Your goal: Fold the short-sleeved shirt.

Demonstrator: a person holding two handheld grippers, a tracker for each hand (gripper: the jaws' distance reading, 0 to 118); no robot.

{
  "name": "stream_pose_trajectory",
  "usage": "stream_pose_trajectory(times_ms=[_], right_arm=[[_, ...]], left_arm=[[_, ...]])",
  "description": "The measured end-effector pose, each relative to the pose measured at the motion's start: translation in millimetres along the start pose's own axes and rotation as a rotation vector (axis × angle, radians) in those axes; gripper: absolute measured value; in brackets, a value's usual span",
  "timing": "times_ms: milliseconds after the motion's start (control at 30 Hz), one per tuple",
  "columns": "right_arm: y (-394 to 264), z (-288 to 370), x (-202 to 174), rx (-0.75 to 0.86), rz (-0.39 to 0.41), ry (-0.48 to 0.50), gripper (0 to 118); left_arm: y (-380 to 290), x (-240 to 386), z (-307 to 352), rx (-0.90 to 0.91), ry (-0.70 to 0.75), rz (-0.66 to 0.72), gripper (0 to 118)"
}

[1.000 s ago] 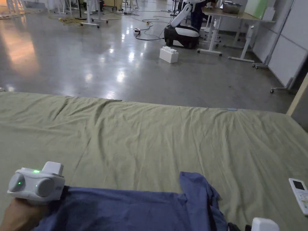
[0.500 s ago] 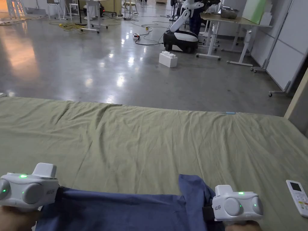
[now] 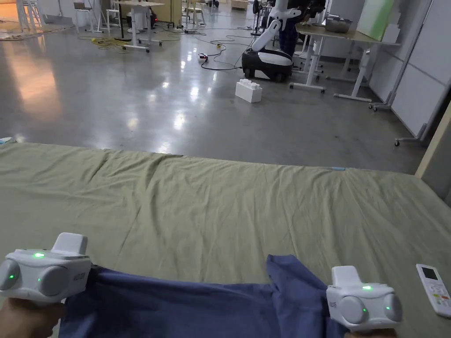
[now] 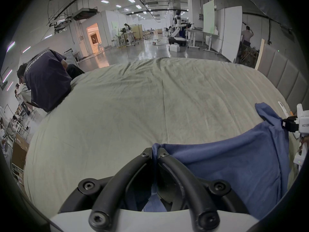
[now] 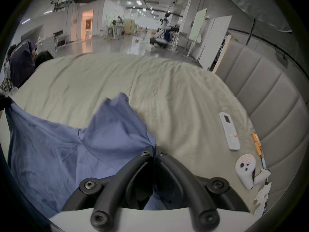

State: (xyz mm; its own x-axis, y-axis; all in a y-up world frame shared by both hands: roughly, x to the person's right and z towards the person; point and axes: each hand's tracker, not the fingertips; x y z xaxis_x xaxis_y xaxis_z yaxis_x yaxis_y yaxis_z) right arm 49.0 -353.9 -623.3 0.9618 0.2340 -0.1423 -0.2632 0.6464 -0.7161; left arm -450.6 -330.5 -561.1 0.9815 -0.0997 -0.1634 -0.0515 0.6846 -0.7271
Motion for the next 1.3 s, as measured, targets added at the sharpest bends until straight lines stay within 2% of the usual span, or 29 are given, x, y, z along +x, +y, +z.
stream_pose_trajectory(times_ms=[167,400,700,833,1033,1300], right_arm=[[8,49,31,0.136,-0.046,-0.02,2],[29,130,59,0.28,-0.038,-0.039,2],[62,249,75,0.511,-0.073,-0.054,2],[91,292,83,0.611,-0.059,-0.074,2],[141,336,92,0.703,-0.071,-0.088,2],[211,365,91,0.787,-0.091,-0.109,2]], left_arm=[[9,-6,40,0.064,-0.001,0.024,5],[25,-13,114,0.179,0.006,0.043,5],[61,-29,235,0.345,0.01,0.056,5],[87,-41,277,0.412,0.02,0.07,5],[130,-55,322,0.485,0.043,0.07,5],[194,-63,346,0.552,0.104,0.083,5]])
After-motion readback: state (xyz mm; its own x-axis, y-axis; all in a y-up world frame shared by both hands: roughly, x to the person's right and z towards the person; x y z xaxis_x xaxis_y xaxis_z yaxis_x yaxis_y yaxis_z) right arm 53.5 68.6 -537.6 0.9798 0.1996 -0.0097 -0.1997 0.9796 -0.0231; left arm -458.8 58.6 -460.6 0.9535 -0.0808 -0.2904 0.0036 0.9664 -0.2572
